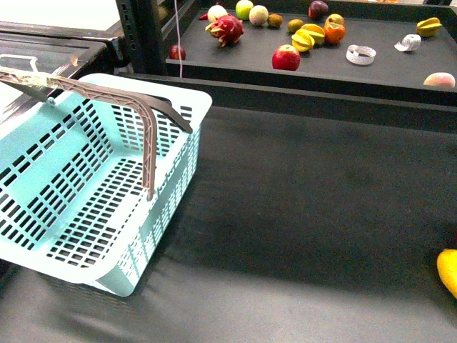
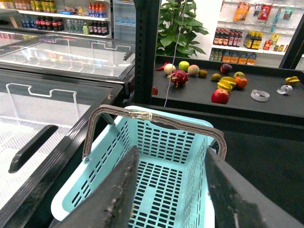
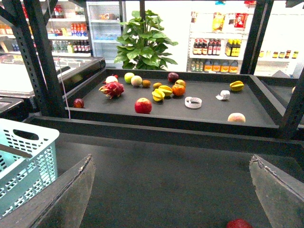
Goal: Pick mango with right arm and hold basket with left
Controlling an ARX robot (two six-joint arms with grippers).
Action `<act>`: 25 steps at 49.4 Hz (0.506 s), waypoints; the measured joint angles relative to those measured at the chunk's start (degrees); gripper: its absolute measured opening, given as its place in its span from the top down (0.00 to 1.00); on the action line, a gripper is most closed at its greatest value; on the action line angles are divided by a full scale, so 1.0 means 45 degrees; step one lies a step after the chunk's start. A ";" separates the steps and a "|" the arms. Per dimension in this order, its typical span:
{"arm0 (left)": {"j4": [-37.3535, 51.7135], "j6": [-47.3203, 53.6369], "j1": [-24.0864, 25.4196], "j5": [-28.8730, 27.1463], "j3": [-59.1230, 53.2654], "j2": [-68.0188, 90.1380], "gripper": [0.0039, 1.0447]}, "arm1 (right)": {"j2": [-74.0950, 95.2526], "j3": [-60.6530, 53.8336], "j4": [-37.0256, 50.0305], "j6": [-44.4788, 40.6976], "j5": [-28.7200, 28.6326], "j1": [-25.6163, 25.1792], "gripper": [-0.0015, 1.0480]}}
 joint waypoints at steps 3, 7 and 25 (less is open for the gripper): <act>0.0000 0.0000 0.0000 0.0005 0.0000 0.0000 0.49 | 0.0000 0.0000 0.0000 0.0000 0.0000 0.0000 0.08; 0.0000 0.0000 0.0000 0.0005 0.0000 0.0000 0.35 | 0.0000 0.0000 0.0000 0.0000 0.0005 0.0000 0.08; 0.0000 0.0010 0.0000 0.0000 0.0000 0.0000 0.08 | 0.0000 0.0000 0.0000 0.0000 0.0005 0.0000 0.08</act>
